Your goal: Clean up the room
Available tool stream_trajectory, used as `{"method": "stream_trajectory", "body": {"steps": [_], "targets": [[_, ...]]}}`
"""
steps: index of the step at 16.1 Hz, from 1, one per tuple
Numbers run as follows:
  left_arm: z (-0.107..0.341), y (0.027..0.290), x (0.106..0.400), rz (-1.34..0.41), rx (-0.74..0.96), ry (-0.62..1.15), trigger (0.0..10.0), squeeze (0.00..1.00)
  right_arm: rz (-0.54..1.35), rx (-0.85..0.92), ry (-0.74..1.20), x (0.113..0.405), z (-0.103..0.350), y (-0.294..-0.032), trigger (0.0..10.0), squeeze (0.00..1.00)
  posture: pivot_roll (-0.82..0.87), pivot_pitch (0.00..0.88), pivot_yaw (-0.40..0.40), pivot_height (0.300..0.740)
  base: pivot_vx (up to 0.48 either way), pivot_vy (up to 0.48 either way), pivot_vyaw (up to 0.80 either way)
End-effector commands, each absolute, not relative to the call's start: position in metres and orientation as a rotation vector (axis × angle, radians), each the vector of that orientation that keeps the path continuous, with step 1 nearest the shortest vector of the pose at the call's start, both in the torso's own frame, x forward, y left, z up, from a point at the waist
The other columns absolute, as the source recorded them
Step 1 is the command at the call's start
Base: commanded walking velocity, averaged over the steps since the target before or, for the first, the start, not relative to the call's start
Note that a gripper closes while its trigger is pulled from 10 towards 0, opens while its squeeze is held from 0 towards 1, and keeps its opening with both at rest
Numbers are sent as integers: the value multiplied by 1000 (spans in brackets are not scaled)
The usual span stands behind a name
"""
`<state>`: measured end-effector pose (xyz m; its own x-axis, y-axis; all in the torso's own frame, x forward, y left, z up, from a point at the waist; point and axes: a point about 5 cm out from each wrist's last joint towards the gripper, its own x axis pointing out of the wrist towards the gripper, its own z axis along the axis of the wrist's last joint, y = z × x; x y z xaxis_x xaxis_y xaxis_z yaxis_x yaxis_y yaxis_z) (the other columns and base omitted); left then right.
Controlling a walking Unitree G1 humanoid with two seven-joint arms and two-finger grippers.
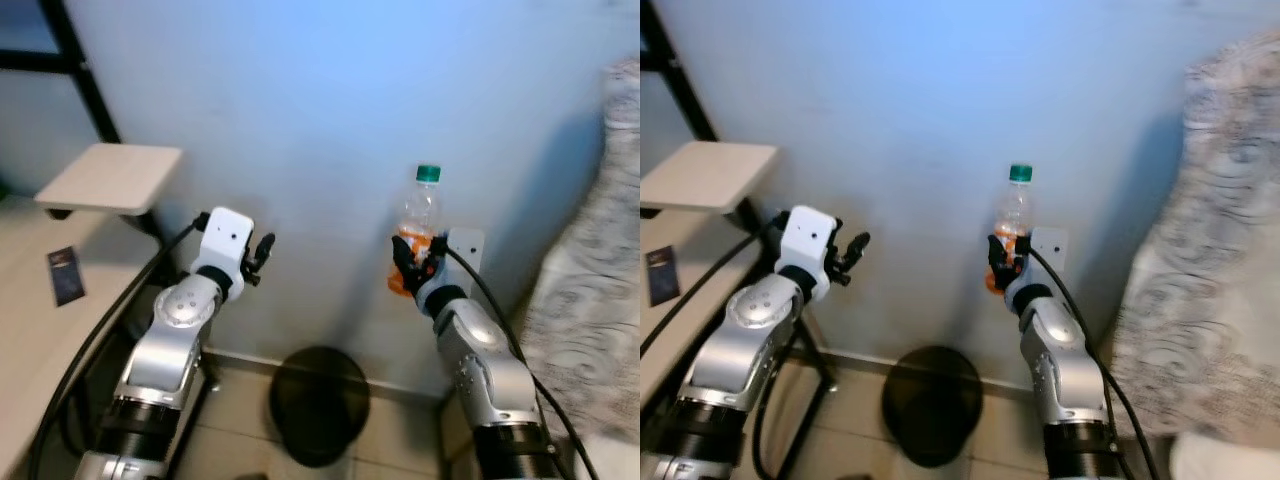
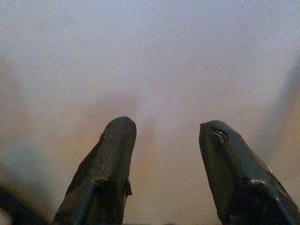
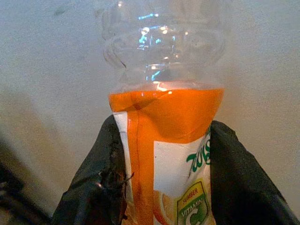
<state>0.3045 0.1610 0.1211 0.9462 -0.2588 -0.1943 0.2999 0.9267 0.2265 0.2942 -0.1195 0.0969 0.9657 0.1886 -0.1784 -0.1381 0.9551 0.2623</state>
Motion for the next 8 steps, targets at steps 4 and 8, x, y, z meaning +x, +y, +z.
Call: {"method": "stream_trajectory", "body": {"steps": [4, 8], "targets": [[120, 158, 299, -445, 320, 171, 10000, 0, 292, 115, 246, 305, 97, -144, 10000, 0, -14, 0, 1, 740, 158, 0, 0], [118, 159, 292, -639, 418, 194, 10000, 0, 531, -102, 351, 310, 78, -139, 10000, 0, -11, 0, 1, 740, 0, 0, 0]]}}
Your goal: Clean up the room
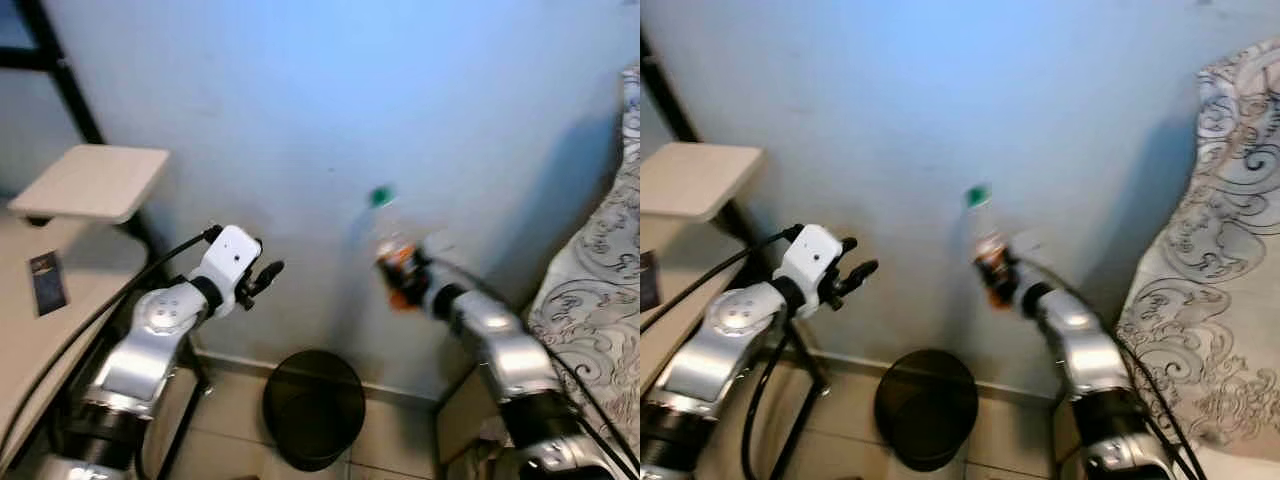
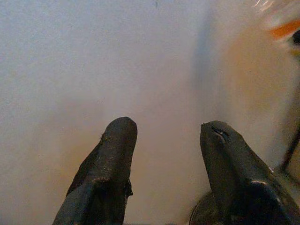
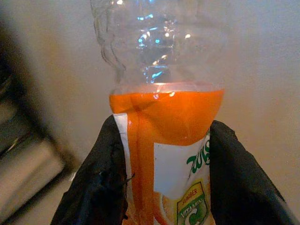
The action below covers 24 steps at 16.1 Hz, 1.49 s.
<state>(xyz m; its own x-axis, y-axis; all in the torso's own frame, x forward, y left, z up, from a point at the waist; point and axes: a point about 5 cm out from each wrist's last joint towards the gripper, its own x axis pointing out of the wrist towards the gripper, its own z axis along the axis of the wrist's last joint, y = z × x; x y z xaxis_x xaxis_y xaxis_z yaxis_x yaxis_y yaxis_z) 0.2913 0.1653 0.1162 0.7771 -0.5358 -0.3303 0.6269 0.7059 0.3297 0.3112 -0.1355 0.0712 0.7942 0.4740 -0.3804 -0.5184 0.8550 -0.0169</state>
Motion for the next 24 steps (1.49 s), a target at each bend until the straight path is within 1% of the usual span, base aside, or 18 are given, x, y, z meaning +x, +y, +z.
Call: {"method": "stream_trajectory", "body": {"steps": [1, 2, 4, 6, 9, 11, 12, 13, 14, 15, 17, 18, 20, 24], "targets": [[115, 163, 288, -737, 483, 225, 10000, 0, 579, -183, 366, 316, 71, -130, 10000, 0, -10, 0, 6, 740, 0, 0, 0], [116, 165, 285, -792, 493, 234, 10000, 0, 614, -196, 390, 319, 66, -123, 10000, 0, -9, 0, 8, 740, 0, 0, 0], [116, 170, 279, -879, 523, 260, 10000, 0, 687, -292, 476, 320, 48, -107, 10000, 0, -7, 0, 11, 740, 0, 0, 0], [113, 172, 271, -965, 527, 310, 10000, 0, 666, -397, 544, 320, 36, -101, 10000, 0, -4, 0, 11, 740, 0, 0, 0], [111, 176, 265, -1016, 560, 355, 10000, 0, 602, -409, 561, 325, 33, -97, 10000, 0, 15, 0, 0, 740, 0, 0, 0], [109, 178, 265, -1012, 570, 365, 10000, 0, 612, -421, 575, 324, 31, -92, 10000, 0, 14, 0, -10, 740, 0, 0, 0], [110, 178, 265, -1015, 569, 367, 10000, 0, 622, -428, 583, 323, 29, -90, 10000, 173, 14, 0, -11, 740, 0, 0, 0], [110, 178, 265, -1016, 568, 368, 10000, 0, 623, -431, 591, 322, 27, -90, 10000, 722, 14, 0, -11, 740, 0, 0, 0], [110, 178, 265, -1017, 567, 368, 10000, 0, 621, -434, 596, 322, 26, -91, 10000, 1000, 14, 0, -15, 740, 0, 0, 0], [109, 177, 265, -1016, 563, 368, 10000, 0, 619, -456, 608, 320, 23, -92, 10000, 1000, 15, 0, -17, 740, 0, 0, 0], [109, 177, 263, -1014, 554, 371, 10000, 0, 627, -430, 621, 318, 20, -92, 10000, 1000, 11, 0, -15, 740, 0, 0, 0], [108, 178, 263, -1015, 553, 375, 10000, 0, 653, -389, 624, 315, 19, -88, 10000, 1000, 9, 0, -13, 740, 0, 0, 0], [107, 178, 263, -1013, 554, 379, 10000, 0, 695, -362, 627, 310, 15, -83, 10000, 1000, 8, 0, -10, 740, 0, 0, 0], [107, 175, 264, -1011, 548, 378, 10000, 0, 683, -318, 644, 307, 11, -85, 10000, 1000, 4, 0, -7, 740, 0, 0, 0]]}}
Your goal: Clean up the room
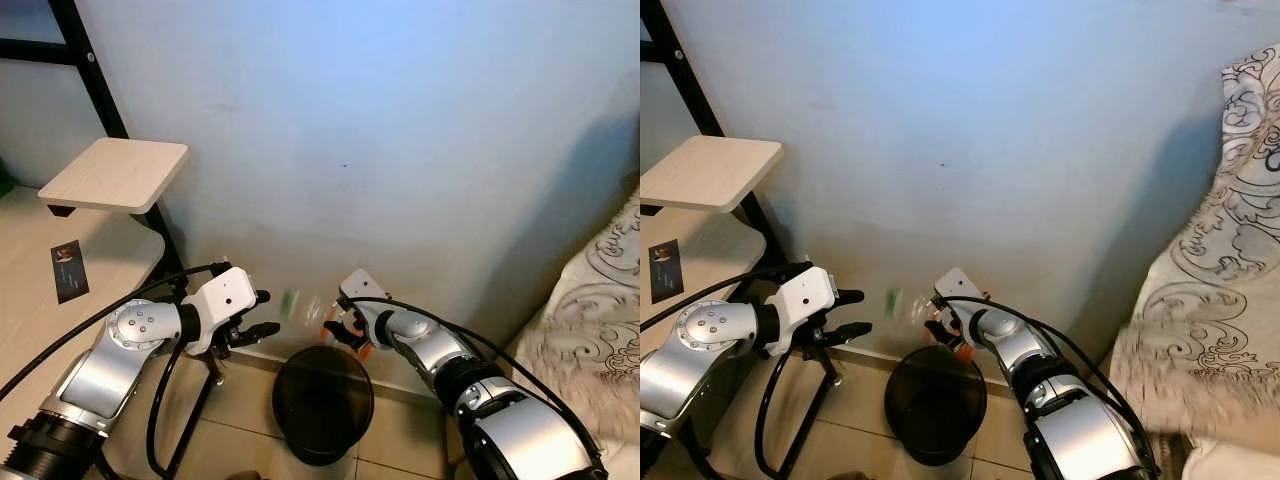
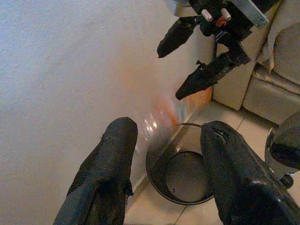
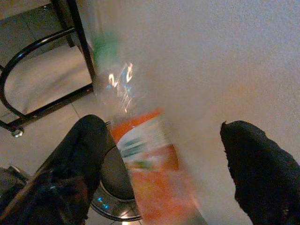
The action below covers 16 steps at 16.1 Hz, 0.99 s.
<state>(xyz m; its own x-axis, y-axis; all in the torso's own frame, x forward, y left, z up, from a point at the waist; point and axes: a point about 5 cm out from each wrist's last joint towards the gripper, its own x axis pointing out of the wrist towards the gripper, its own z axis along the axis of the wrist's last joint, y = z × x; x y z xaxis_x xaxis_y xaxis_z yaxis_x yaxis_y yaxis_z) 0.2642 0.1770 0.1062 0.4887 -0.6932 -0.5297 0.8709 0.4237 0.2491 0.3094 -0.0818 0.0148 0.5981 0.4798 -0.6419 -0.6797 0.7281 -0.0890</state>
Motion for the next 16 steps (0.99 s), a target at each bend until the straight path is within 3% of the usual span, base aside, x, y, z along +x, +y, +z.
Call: {"method": "stream_trajectory", "body": {"steps": [1, 6, 9, 10, 11, 13, 16], "targets": [[106, 175, 264, -1012, 547, 378, 10000, 0, 684, -320, 648, 306, 10, -86, 10000, 1000, 4, 0, -7, 740, 0, 0, 0], [105, 171, 266, -1003, 534, 375, 10000, 0, 681, -329, 652, 302, 6, -91, 10000, 1000, -3, 0, -6, 740, 0, 0, 0], [106, 163, 274, -902, 481, 327, 10000, 0, 545, -173, 555, 308, 16, -105, 10000, 1000, -9, 0, -3, 740, 0, 0, 0], [107, 159, 276, -878, 451, 308, 10000, 0, 513, -148, 518, 308, 18, -111, 10000, 867, -12, 0, 1, 740, 0, 0, 0], [109, 156, 279, -840, 430, 278, 10000, 0, 476, -105, 473, 308, 23, -116, 10000, 0, -20, 0, 7, 740, 0, 0, 0], [110, 156, 288, -700, 384, 245, 10000, 0, 385, -58, 349, 307, 40, -126, 10000, 0, -32, 0, 19, 740, 0, 0, 0], [110, 156, 300, -462, 260, 240, 10000, 0, 75, 123, 155, 301, 74, -147, 10000, 0, -58, 0, 45, 740, 0, 0, -737]]}}
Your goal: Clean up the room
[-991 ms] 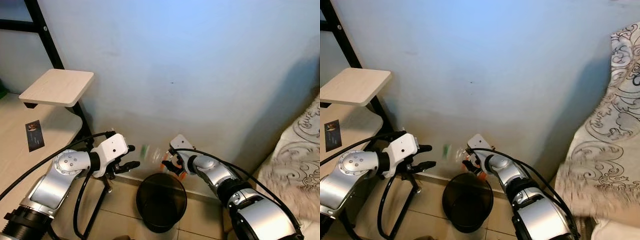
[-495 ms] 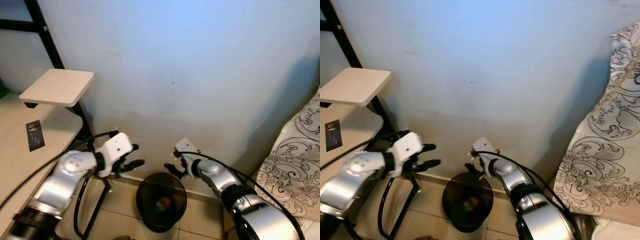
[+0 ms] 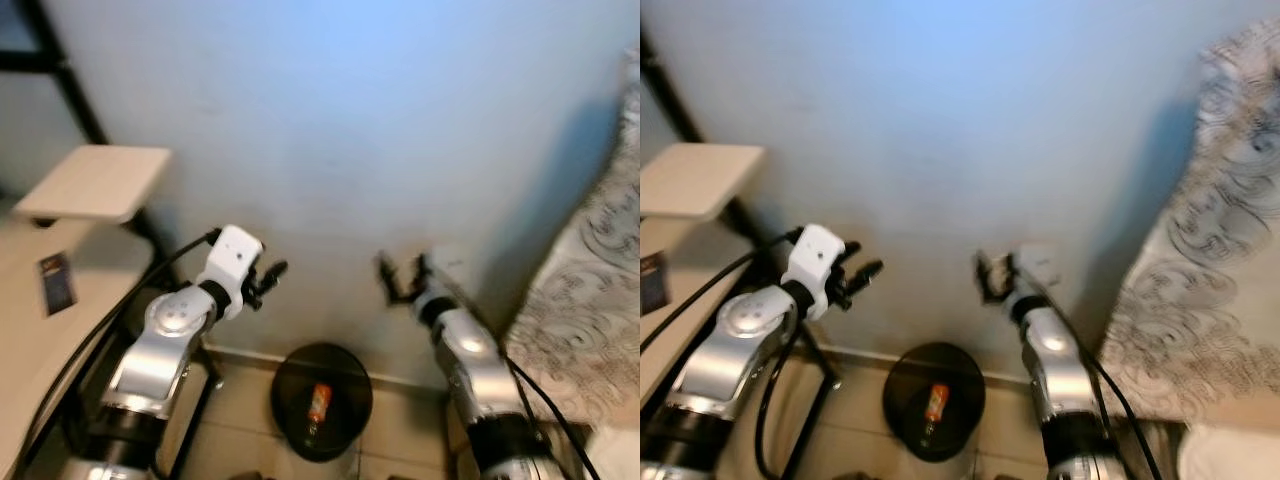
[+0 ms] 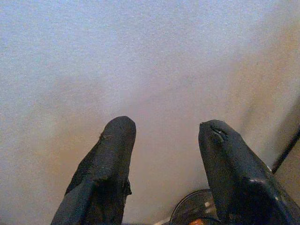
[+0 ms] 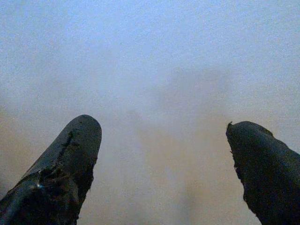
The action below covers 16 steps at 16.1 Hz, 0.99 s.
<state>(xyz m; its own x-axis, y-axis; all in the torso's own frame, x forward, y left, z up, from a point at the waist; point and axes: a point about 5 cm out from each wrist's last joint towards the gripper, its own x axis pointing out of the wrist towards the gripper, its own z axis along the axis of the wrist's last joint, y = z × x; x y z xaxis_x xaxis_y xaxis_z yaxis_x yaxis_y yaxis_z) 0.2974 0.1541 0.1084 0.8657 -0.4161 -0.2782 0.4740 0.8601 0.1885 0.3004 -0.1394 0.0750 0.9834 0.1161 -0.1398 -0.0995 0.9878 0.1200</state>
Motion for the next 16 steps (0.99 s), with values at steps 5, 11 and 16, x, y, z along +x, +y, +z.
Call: {"method": "stream_trajectory", "body": {"steps": [5, 11, 16], "targets": [[108, 158, 291, -310, 228, 211, 10000, 0, -1, 191, 119, 284, 96, -145, 10000, 0, -28, 0, 32, 740, 0, 0, -776], [108, 174, 293, -228, 213, 224, 10000, 0, -9, 229, 239, 277, 90, -143, 10000, 0, -3, 0, 19, 740, 0, 0, -781], [104, 175, 295, -209, 205, 219, 10000, 0, -7, 242, 273, 278, 87, -144, 10000, 0, -7, 0, 18, 740, 0, 0, -781]]}}
